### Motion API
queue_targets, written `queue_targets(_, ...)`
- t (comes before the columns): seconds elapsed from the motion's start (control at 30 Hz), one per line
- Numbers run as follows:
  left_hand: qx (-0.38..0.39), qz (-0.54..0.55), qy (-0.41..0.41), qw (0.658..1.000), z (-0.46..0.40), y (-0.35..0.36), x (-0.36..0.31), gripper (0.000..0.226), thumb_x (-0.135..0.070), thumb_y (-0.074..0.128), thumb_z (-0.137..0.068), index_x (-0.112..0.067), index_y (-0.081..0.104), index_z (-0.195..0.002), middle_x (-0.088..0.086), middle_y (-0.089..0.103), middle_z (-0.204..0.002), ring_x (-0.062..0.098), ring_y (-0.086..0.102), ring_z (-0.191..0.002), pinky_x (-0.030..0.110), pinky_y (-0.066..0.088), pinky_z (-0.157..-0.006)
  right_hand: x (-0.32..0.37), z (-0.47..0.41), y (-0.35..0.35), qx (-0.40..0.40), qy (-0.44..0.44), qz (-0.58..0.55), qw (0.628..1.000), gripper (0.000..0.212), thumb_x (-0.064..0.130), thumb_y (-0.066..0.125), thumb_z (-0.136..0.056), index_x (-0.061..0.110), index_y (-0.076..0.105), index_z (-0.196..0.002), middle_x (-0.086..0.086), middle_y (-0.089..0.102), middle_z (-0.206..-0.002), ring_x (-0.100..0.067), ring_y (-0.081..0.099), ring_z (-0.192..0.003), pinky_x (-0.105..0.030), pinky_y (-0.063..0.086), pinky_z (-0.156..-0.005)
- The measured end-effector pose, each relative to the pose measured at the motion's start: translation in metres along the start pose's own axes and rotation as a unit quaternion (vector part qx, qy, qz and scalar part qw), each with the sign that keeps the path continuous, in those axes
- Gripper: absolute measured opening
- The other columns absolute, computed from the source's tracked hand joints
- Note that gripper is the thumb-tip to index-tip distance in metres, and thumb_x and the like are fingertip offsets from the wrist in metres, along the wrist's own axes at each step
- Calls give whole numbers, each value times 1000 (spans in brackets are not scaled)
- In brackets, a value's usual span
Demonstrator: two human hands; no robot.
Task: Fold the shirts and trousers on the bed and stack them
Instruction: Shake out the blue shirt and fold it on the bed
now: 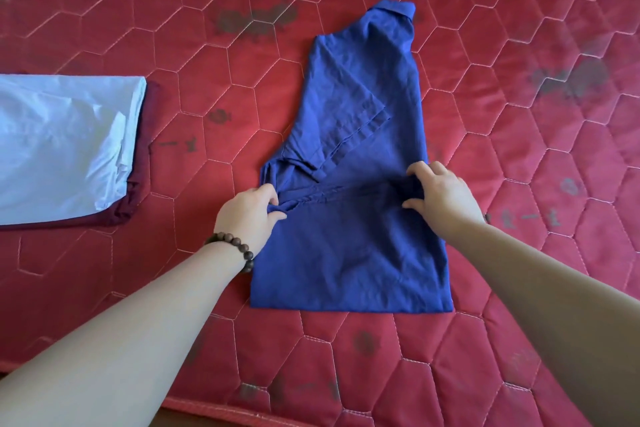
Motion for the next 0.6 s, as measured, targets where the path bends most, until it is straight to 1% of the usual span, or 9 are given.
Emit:
queue_targets(0.07, -31, 29, 14, 999, -1, -7, -2, 20, -25, 71, -85, -9, 59, -84, 1, 55, -79, 28, 56, -74, 37, 42, -62, -3, -1, -2, -8, 9, -64, 998, 28, 13, 68, -84, 11, 56, -109, -8, 55, -101, -34, 55, -92, -39, 46, -77)
queue_targets(0.13, -69, 62, 27, 995, -4, -13, -4, 19, -19, 72, -84, -7, 58, -81, 4, 56, -82, 27, 54, -77, 40, 44, -66, -7, -2, -10, -76, 13, -98, 992, 16, 6, 62, -87, 8, 63, -103, -8, 57, -95, -34, 57, -87, -36, 45, -73)
queue_targets(0.2, -70, 72, 34, 994, -10, -13, -6, 16, -15, 72, -83, -7, 60, -90, 5, 58, -92, 27, 53, -89, 38, 44, -75, -8, -3, -15, -115, 18, -107, 987, 24, 7, 57, -91, 10, 65, -113, -9, 56, -99, -35, 58, -88, -35, 44, -73)
queue_targets(0.23, -43, 65, 38, 996, -14, -9, -8, 22, -16, 72, -83, -7, 60, -100, 5, 58, -101, 27, 52, -97, 36, 42, -81, -6, -5, -12, -95, 17, -102, 990, 31, 10, 57, -92, 13, 61, -123, -10, 54, -104, -34, 57, -92, -36, 45, -77)
queue_targets(0.3, 39, 35, 44, 998, -20, 5, -13, 39, -23, 71, -85, -10, 56, -119, 4, 54, -117, 25, 49, -109, 34, 40, -92, -3, -9, 0, -1, 21, -85, 996, 50, 19, 65, -89, 18, 49, -137, -11, 49, -114, -31, 54, -101, -39, 46, -88)
queue_targets(0.37, 80, 9, 29, 996, -25, 11, -15, 39, -26, 69, -86, -11, 55, -120, 5, 55, -116, 27, 52, -109, 38, 40, -93, -4, -12, 8, 51, 25, -79, 995, 45, 19, 68, -87, 17, 55, -129, -12, 52, -112, -32, 53, -104, -38, 45, -88)
queue_targets(0.43, 73, 26, 13, 997, -28, 7, -18, 24, -25, 67, -88, -9, 60, -104, 3, 59, -98, 30, 58, -98, 40, 43, -86, -3, -12, 2, 18, 24, -92, 995, 25, 13, 64, -87, 14, 63, -112, -11, 57, -102, -34, 56, -98, -36, 44, -79)
queue_targets(0.5, 30, 53, 13, 998, -30, -2, -20, 17, -22, 67, -88, -8, 61, -96, -1, 55, -89, 31, 58, -94, 41, 42, -83, -4, -10, -7, -42, 25, -113, 992, 19, 11, 62, -88, 13, 64, -107, -11, 58, -99, -35, 56, -94, -38, 44, -77)
queue_targets(0.6, -54, 2, 3, 999, -31, -16, -19, 37, -28, 69, -85, -14, 57, -117, 4, 51, -119, 29, 47, -112, 43, 37, -92, -6, -6, -18, -118, 53, -97, 987, 43, 16, 61, -89, 16, 52, -131, -13, 50, -120, -36, 48, -109, -43, 41, -89)
Point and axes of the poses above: each hand's wrist, its own z-axis away from the middle knuckle, its own y-axis out of the palm, x = y × z, the point moved 6 cm from there along -z, towards the middle knuckle
